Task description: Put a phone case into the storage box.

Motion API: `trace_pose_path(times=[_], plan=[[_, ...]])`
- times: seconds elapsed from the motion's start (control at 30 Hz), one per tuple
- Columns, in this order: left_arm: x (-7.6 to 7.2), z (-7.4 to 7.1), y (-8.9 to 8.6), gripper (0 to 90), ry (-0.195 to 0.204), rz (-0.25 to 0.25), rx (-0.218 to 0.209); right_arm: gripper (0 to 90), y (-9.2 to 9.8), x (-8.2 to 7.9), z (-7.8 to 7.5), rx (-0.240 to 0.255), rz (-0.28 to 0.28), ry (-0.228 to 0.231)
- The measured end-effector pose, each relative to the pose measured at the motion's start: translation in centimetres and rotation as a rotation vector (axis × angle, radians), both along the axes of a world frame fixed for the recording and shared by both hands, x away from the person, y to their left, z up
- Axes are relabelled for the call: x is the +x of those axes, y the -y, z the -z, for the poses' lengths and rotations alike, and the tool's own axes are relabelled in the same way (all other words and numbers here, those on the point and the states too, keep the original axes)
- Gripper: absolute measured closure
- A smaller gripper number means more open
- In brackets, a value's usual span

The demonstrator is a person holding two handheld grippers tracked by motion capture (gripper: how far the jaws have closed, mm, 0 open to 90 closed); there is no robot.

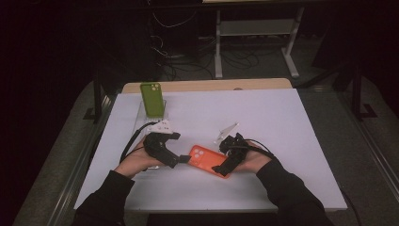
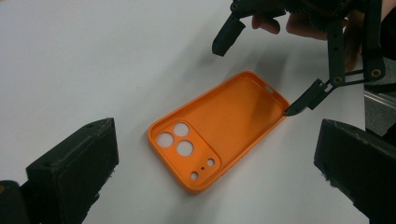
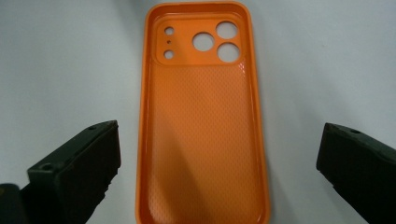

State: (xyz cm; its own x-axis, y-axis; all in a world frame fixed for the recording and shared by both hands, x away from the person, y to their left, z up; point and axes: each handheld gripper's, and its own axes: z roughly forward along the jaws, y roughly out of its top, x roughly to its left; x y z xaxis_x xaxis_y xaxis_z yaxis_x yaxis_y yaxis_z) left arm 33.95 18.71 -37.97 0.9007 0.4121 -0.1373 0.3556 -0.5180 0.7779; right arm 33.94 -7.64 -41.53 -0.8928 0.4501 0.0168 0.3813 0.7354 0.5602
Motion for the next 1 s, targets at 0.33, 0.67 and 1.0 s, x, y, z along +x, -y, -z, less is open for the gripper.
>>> trace_pose_path(times=[0.33,0.67,1.0], plan=[[0.0,0.0,-0.1,0.0,-0.003,-0.005,-0.009,0.9,-1.3,0.5,0.6,-0.056,-0.026,-0.017],[0.0,0.0,-0.1,0.0,-0.007,-0.005,-0.007,6.9,-2.1,0.7,1.5,-0.105,-0.054,-0.055],[0.0,0.0,0.0,0.0,-0.003,-0.005,-0.013,12.8,-2.5,0.5,2.0,-0.148,-0.060,-0.057]])
